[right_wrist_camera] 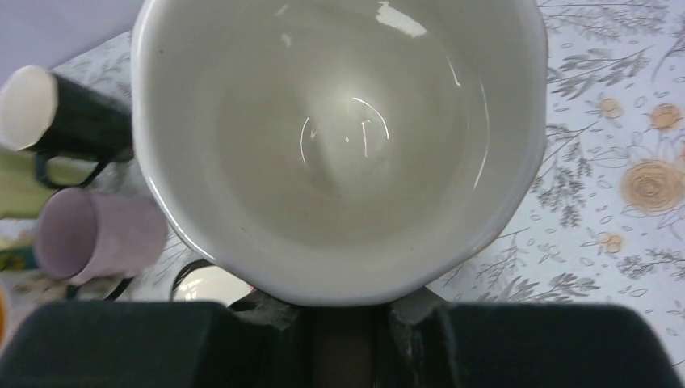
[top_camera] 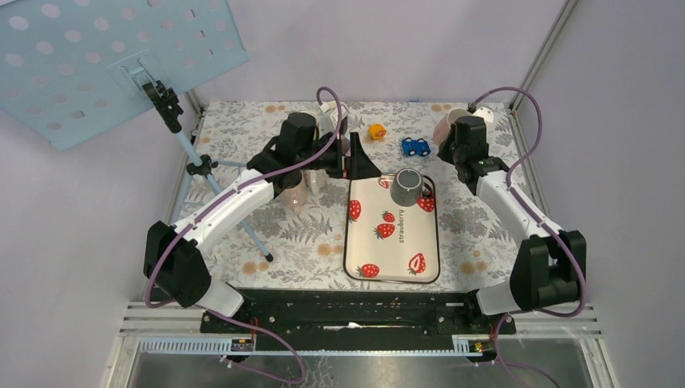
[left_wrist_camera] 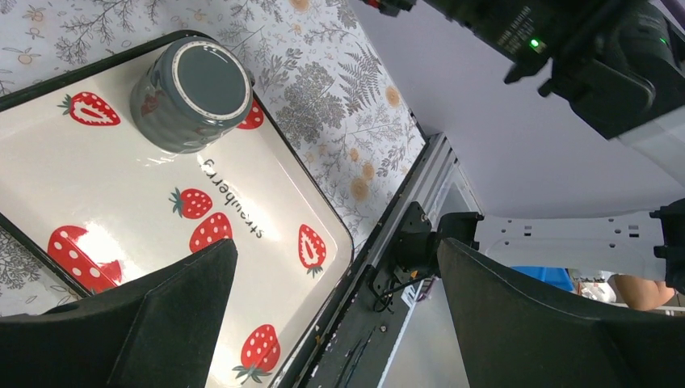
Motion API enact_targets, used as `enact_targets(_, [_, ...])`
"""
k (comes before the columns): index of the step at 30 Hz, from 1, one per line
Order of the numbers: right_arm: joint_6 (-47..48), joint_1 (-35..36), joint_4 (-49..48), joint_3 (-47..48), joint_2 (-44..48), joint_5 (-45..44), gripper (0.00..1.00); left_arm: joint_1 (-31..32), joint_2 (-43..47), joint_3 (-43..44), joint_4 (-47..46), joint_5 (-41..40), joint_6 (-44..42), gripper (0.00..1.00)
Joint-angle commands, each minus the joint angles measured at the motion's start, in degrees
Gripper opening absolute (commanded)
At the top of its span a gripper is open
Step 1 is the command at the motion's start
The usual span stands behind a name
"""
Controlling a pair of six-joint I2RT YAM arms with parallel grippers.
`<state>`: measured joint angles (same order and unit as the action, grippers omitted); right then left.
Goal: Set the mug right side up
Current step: Turn over the cup on the tray, then place the cup at the center of the board.
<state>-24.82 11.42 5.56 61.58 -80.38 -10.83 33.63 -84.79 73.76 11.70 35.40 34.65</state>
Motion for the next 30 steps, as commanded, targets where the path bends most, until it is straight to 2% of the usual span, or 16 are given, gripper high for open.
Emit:
enact_targets(1, [2.7,-1.8,-12.1,3.1,-2.5,-6.3,0.0,0.4,1.9,2.3,-0.4,-0.5,-1.4,0.99])
enact_targets(8, [4.6,-3.7,-16.7,3.7,-10.6,-10.1,0.0,0.6,2.5,1.5,-0.4,-0.4,-1.8,0.99])
enact_targets(18, [7.3,-5.8,-21.2,5.8,-21.2,-11.0,0.0,0.7,3.7,1.0,-0.4,0.4,-1.9,0.99])
enact_targets(30, [10.0,-7.3,-23.3,7.1,-27.7,-10.0,0.0,0.8,4.5,0.7,-0.4,1.2,-1.9,0.99])
